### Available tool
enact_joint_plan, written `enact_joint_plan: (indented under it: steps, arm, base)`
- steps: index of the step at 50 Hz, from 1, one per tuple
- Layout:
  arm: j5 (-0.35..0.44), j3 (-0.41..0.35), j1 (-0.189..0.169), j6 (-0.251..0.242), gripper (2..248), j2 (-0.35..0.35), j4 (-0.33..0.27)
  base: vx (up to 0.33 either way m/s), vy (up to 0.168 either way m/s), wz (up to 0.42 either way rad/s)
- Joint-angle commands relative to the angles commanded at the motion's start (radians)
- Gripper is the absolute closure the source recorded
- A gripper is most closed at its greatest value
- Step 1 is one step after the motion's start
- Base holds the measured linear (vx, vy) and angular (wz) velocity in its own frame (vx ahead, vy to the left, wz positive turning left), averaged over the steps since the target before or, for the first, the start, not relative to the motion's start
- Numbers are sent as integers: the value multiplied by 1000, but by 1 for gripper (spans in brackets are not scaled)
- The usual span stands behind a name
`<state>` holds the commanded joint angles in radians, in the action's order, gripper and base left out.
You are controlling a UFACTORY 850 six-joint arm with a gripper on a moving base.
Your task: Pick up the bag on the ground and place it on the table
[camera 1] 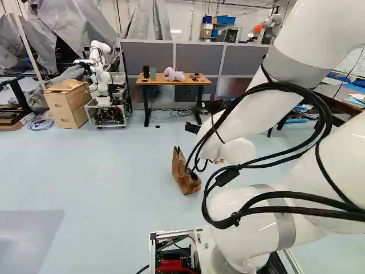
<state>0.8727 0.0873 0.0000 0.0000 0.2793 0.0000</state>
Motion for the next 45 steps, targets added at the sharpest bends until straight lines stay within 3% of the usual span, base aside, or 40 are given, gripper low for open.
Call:
enact_joint_plan:
  steps: [45]
  arm:
    - [0, 0, 0, 0, 3, 0, 0]
  base:
    - [110, 2, -7]
